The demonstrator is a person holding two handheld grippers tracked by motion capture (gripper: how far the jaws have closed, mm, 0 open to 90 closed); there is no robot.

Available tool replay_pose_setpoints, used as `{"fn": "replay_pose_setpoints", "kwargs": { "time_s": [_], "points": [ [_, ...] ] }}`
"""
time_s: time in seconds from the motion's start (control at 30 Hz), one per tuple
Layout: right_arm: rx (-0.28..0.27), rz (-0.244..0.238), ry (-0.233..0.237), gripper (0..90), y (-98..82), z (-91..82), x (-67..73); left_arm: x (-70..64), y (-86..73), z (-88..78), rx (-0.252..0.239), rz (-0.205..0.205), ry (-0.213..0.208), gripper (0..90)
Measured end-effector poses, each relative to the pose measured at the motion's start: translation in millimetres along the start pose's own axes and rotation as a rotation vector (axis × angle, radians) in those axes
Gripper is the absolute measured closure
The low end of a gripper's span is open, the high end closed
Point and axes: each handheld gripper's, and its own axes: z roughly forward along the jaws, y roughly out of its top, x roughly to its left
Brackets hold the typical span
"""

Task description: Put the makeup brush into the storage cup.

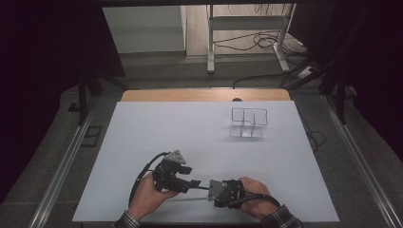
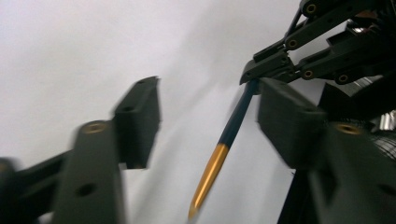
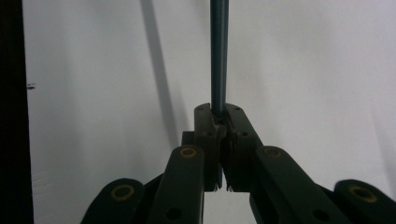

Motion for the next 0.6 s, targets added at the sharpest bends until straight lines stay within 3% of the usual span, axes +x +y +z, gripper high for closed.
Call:
{"fn": "replay_pose_setpoints", "kwargs": {
  "time_s": [0.1,0.13,0.23,0.3,0.33,0.4,0.6],
  "points": [
    [0.006,0.048,0.006,84.8,-2.3,-1.2,-1.2,0.6,-4.0,-2.2,-0.029,-0.027,0.032,25.7],
    [0.013,0.059,0.005,84.8,-3.0,-1.9,-1.4,3.7,-5.0,-5.2,-0.004,-0.006,0.047,23.2],
    [0.017,0.076,0.009,84.8,-5.8,-1.4,-2.9,6.4,-8.4,-9.0,-0.032,-0.041,0.070,17.8],
    [0.020,0.106,0.006,84.8,-6.9,-1.0,-2.5,8.4,-10.2,-12.1,-0.046,-0.062,0.086,15.7],
    [0.028,0.090,0.002,84.7,-8.0,-1.4,-4.2,9.3,-11.4,-13.7,-0.052,-0.080,0.091,15.1],
    [0.033,0.113,0.002,84.8,-9.2,-1.7,-4.6,11.6,-13.8,-16.0,-0.061,-0.107,0.096,14.4],
    [0.041,0.187,0.007,84.7,-13.7,-2.1,-6.4,14.1,-19.6,-21.0,-0.073,-0.138,0.111,14.2]
  ]
}}
